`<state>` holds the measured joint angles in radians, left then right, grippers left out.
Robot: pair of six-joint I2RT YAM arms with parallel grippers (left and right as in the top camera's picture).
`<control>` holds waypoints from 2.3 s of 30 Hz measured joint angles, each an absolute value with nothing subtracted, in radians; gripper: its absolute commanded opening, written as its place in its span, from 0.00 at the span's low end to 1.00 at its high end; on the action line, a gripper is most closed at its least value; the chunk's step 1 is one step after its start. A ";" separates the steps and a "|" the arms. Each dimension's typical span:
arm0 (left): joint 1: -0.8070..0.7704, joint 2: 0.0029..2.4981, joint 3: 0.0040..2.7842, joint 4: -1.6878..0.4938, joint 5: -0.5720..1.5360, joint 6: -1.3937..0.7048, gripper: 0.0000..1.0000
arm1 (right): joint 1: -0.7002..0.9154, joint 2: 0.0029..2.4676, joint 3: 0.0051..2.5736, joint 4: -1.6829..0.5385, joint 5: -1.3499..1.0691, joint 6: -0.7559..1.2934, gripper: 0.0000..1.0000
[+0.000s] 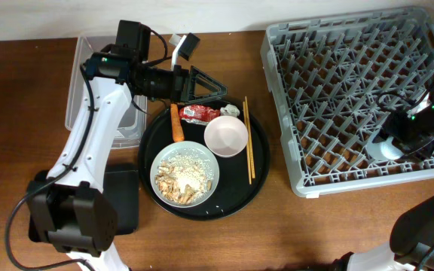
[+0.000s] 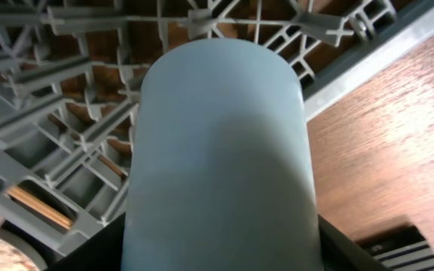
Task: Sort waste into correct bins and load items into the dishwasher rack
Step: 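Place the blue cup upside down in the dishwasher rack with the right gripper, then grasp the pink bowl with the right gripper and lift it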
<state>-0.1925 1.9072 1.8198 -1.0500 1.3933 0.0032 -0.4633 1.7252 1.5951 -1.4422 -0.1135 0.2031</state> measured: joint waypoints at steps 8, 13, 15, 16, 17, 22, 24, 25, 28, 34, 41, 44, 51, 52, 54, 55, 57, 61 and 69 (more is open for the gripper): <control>-0.192 1.907 1.820 -1.050 1.386 0.004 0.85 | -0.463 1.725 1.595 -1.485 -0.106 0.213 0.79; -0.192 1.907 1.820 -1.050 1.386 0.004 0.85 | -0.463 1.725 1.595 -1.453 -0.102 0.214 0.83; -0.192 1.907 1.820 -1.050 1.385 0.003 0.85 | -0.463 1.725 1.595 -1.450 -0.102 0.214 0.83; -0.192 1.907 1.820 -1.050 1.386 0.003 0.79 | -0.463 1.725 1.595 -1.447 -0.102 0.214 0.80; -0.192 1.907 1.820 -1.050 1.386 0.004 0.76 | -0.463 1.725 1.595 -1.441 -0.103 0.214 0.79; -0.197 1.897 1.819 -1.080 1.132 0.001 0.76 | -0.463 1.653 1.637 -1.425 -0.332 0.063 0.80; -0.212 1.856 1.820 -1.126 0.799 -0.010 0.73 | -0.454 1.513 1.697 -1.379 -0.482 0.001 0.80; -0.221 1.836 1.821 -1.149 0.646 -0.023 0.61 | -0.436 1.447 1.711 -1.356 -0.531 -0.009 0.80; -0.237 1.833 1.822 -1.168 0.343 -0.050 0.58 | -0.301 1.324 1.732 -1.345 -0.628 -0.035 0.79; -0.329 1.961 1.806 -1.205 0.117 -0.085 0.49 | 0.026 1.435 1.728 -1.341 -0.601 -0.022 0.68; -0.159 1.744 1.845 -1.311 0.049 -0.156 0.99 | 0.397 1.903 1.718 -1.208 -0.209 0.259 0.50; -0.104 1.550 1.862 -1.325 0.017 -0.166 0.99 | 0.430 2.088 1.716 -1.156 -0.163 0.317 0.45; -0.087 1.452 1.866 -1.346 0.006 -0.166 0.99 | 0.428 2.202 1.718 -1.093 -0.138 0.359 0.04; -0.087 1.452 1.866 -1.346 0.006 -0.166 0.99 | 0.427 2.202 1.718 -1.098 -0.138 0.360 0.04; -0.087 1.452 1.866 -1.346 0.006 -0.166 0.99 | 0.426 2.202 1.719 -1.116 -0.136 0.363 0.04; -0.087 1.452 1.866 -1.346 0.006 -0.166 1.00 | 0.426 2.200 1.718 -1.122 -0.135 0.363 0.04; -0.087 1.452 1.866 -1.346 0.006 -0.166 0.99 | 0.426 2.166 1.718 -1.162 -0.123 0.361 0.04; -0.087 1.452 1.866 -1.346 0.002 -0.166 0.99 | 0.426 1.984 1.723 -1.201 -0.007 0.358 0.04; -0.087 1.452 1.866 -1.346 0.001 -0.166 0.99 | 0.346 1.738 1.738 -1.026 0.934 0.382 0.04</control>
<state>-0.0872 1.4521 1.8664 -1.3457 0.0013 -0.1658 0.3462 1.7382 1.7382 -1.0260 0.9344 0.3824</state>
